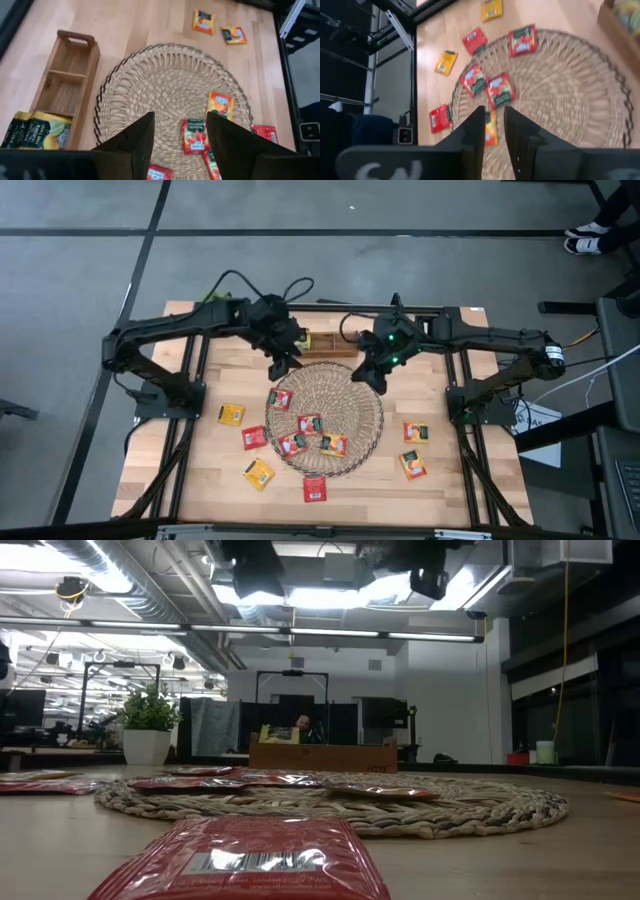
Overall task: Pick & Place Tea
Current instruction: Put the orange tea bag into the middle of the wooden organizer
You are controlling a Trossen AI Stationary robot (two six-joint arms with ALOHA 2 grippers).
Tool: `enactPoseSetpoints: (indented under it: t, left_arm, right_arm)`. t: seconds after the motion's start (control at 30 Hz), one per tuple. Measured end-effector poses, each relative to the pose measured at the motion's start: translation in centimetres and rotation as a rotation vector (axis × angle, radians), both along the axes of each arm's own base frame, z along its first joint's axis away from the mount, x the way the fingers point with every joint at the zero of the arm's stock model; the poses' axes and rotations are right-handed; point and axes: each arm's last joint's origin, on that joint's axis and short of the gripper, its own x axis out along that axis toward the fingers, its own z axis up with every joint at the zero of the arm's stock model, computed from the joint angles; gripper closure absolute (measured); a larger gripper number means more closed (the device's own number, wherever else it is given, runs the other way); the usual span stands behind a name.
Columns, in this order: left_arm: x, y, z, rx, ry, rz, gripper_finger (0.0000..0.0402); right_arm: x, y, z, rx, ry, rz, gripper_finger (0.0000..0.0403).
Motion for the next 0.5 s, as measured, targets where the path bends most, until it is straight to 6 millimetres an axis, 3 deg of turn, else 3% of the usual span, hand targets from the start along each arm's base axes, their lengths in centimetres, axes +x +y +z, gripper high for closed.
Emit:
enactPoseSetpoints:
  t: [0.2, 0.5]
  left_arm:
    - [-0.1, -1.5, 0.5, -0.003, -0.023, -0.030, 0.0218]
    - [0.4, -1.7, -0.2, -0.008, 0.016, -0.039, 0.0188]
  right_arm:
    - [0.1, 1.4, -0.2, -0.008, 0.027, 0.002, 0.0285]
    - [-0.7, 3.5, -1.3, 0.019, 0.194, -0.015, 0.0210]
